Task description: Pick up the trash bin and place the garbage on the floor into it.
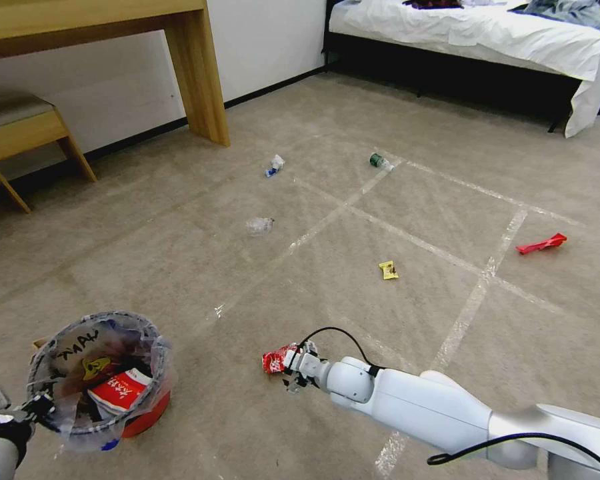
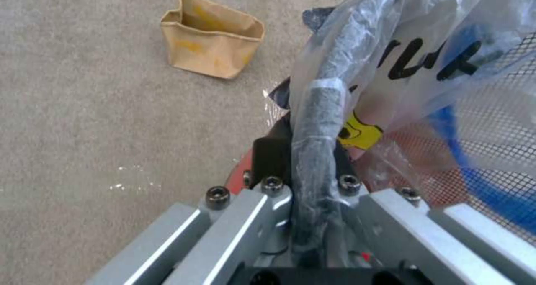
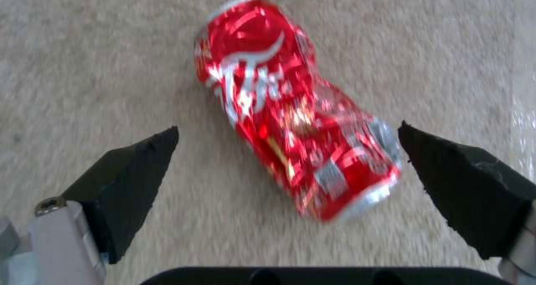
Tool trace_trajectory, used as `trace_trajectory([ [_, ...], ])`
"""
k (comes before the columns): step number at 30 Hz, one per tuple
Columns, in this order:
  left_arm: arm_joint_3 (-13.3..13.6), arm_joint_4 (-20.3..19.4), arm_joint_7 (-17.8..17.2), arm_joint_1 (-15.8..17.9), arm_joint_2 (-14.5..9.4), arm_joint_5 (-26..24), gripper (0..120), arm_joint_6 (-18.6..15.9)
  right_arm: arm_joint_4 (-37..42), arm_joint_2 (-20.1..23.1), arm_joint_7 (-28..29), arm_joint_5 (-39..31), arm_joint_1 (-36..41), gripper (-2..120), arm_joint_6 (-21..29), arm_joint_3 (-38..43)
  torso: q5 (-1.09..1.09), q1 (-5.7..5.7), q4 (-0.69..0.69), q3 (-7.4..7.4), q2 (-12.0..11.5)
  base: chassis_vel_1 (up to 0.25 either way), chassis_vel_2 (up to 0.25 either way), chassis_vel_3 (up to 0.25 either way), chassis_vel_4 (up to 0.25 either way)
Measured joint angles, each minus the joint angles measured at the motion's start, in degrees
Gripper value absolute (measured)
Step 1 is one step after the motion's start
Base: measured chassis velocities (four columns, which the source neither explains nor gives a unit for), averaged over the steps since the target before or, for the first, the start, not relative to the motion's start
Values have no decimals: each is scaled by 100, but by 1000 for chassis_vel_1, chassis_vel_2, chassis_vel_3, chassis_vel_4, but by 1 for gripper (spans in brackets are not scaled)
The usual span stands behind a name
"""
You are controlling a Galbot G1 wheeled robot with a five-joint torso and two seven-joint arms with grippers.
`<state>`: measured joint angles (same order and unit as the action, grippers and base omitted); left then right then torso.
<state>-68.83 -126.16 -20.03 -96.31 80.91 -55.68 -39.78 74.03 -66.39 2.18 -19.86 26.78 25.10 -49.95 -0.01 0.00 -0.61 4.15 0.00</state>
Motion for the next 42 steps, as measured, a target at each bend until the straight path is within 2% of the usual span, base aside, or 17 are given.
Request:
trace_trajectory([
  [6, -6, -1, 4, -16, 1, 0, 0, 15, -408, -293, -1, 232, -2, 100, -107, -4, 0, 0, 0, 0, 0, 0, 0, 0, 0],
  [26, -4, -5, 9, -30, -17, 2, 0, 26, -1111, -573, 6, 556, 46, 100, -386, 71, 1, 0, 0, 0, 0, 0, 0, 0, 0],
  [41, 24, 31, 9, -17, -26, 1, 0, 29, -1424, -717, 91, 681, 71, 86, -660, 160, 0, 0, 0, 0, 0, 0, 0, 0, 0],
  [42, 34, 45, 10, -1, -24, 7, 0, 29, -1418, -715, 103, 682, 70, 80, -663, 166, 0, 0, 0, 0, 0, 0, 0, 0, 0],
])
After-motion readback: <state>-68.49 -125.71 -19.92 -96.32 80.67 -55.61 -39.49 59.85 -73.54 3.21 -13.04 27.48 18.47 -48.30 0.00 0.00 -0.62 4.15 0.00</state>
